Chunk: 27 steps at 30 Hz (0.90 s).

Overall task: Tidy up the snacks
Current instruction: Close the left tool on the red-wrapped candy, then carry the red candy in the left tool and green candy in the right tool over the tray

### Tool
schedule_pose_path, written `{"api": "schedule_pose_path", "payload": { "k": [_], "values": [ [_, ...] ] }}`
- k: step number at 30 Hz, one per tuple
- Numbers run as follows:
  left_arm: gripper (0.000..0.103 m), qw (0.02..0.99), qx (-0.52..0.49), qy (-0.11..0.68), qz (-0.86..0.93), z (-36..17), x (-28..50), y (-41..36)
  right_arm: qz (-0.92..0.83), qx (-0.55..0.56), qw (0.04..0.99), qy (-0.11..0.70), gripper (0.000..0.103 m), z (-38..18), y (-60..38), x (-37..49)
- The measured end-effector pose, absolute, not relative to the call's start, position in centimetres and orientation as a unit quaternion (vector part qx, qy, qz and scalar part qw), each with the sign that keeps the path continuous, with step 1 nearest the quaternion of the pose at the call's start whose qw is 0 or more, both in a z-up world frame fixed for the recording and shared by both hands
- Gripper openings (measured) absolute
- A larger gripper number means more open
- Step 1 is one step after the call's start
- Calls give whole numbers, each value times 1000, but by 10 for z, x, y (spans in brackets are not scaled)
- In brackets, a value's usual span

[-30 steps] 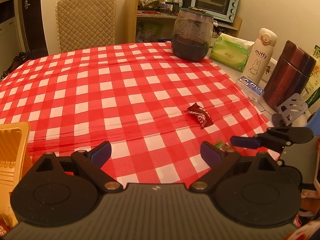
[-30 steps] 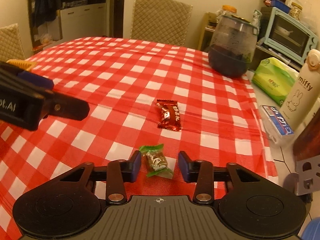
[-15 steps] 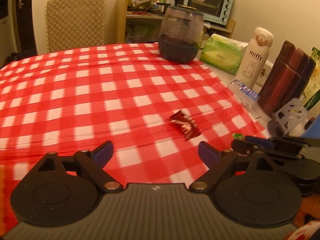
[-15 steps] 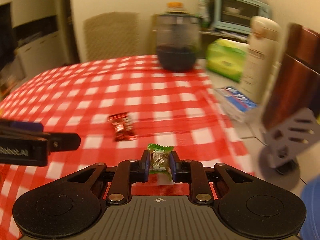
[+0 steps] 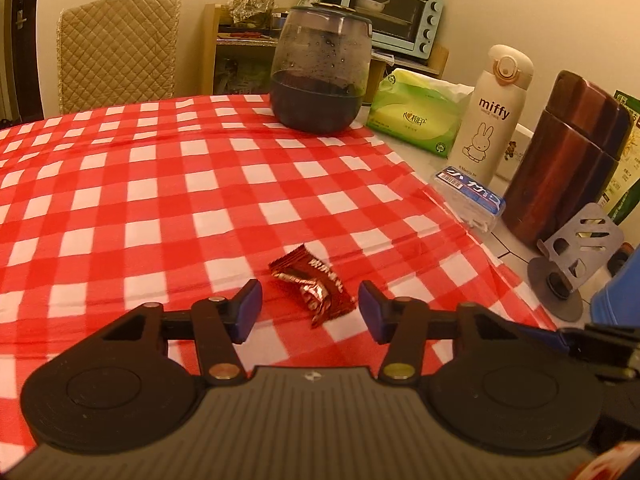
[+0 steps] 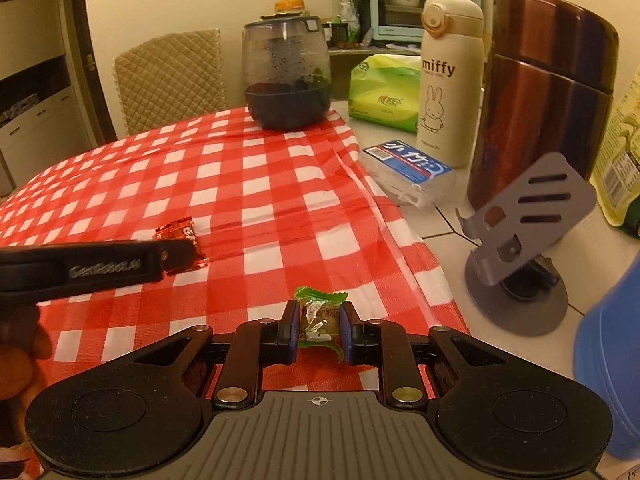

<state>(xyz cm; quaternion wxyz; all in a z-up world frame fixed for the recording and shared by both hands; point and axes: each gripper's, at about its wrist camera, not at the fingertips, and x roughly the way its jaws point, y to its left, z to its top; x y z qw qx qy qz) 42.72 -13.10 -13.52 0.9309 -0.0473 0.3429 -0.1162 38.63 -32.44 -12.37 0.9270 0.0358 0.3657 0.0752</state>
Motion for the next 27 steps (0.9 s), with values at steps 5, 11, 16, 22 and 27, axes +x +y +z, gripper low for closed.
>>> {"api": "schedule_pose_path", "payload": {
  "k": [5, 11, 16, 22, 27],
  "values": [
    [44, 934, -35, 337, -114, -141, 436, -144, 70, 39, 928, 364, 21, -124, -325, 385],
    [29, 938, -2, 331, -103, -143, 444, -153, 69, 41, 929, 361, 21, -125, -325, 382],
    [22, 936, 24, 332, -114, -142, 433, -149, 71, 43, 929, 360, 21, -125, -324, 379],
    [21, 935, 30, 336, -108, -139, 399, -134, 79, 51, 929, 359, 21, -125, -321, 370],
    [21, 931, 20, 347, -108, -135, 376, -122, 86, 57, 926, 364, 21, -124, -319, 359]
  ]
}}
